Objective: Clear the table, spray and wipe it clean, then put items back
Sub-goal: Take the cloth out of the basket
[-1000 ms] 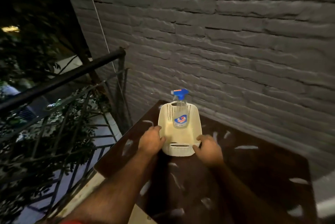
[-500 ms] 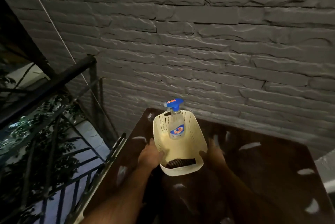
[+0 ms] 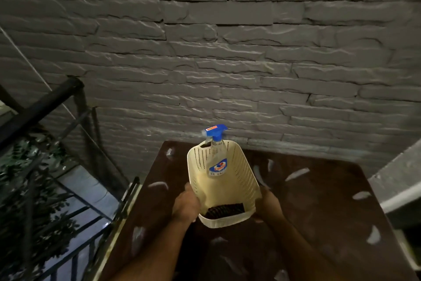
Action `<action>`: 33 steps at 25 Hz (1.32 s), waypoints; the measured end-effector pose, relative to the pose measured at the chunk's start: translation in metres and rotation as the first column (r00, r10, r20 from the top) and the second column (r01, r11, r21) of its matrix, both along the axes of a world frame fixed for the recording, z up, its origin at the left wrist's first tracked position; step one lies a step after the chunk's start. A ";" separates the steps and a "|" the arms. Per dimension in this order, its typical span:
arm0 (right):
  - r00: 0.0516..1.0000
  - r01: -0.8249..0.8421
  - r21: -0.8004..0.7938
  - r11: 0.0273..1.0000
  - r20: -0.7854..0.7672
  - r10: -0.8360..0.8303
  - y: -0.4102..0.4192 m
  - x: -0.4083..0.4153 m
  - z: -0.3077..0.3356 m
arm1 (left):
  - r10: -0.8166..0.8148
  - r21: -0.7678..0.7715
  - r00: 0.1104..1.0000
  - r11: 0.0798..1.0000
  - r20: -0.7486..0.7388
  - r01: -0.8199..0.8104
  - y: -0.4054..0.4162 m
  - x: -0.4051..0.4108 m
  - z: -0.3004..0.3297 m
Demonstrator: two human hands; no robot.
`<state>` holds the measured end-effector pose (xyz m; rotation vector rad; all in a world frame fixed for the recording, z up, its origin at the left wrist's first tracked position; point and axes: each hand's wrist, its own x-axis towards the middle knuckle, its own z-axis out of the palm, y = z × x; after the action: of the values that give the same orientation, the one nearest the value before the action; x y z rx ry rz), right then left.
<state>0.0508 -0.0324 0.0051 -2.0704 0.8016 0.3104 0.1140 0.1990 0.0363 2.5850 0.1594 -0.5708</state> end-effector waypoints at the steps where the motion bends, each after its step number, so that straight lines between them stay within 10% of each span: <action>1: 0.998 0.057 0.036 0.998 0.029 -0.058 -0.011 -0.009 0.004 | -0.026 -0.008 1.000 1.000 0.012 0.026 -0.013 -0.004 0.002; 14: 0.859 0.498 0.036 0.866 0.115 -0.499 -0.221 -0.258 0.043 | -0.433 -0.126 0.900 0.891 0.052 0.436 -0.280 -0.161 -0.023; 24: 0.850 0.523 0.077 0.849 0.031 -0.526 -0.261 -0.344 0.026 | -0.517 -0.068 0.855 0.852 0.044 0.519 -0.325 -0.242 -0.034; 27: 0.900 0.423 -0.217 0.880 -0.011 -0.435 -0.267 -0.341 0.024 | -0.551 -0.058 0.833 0.831 0.045 0.553 -0.320 -0.241 -0.027; 30: 0.940 0.326 -0.633 0.703 0.136 -0.313 -0.274 -0.326 0.028 | -0.533 -0.073 0.841 0.839 0.091 0.540 -0.313 -0.229 -0.020; 33: 0.969 0.235 -0.697 0.677 0.223 -0.107 -0.273 -0.294 0.036 | -0.508 -0.104 0.833 0.836 0.221 0.538 -0.310 -0.212 -0.010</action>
<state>-0.2435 -0.3049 0.0411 -2.6699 1.1305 -0.3558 -0.0985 -0.1107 0.0263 2.4910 -0.6597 -0.4968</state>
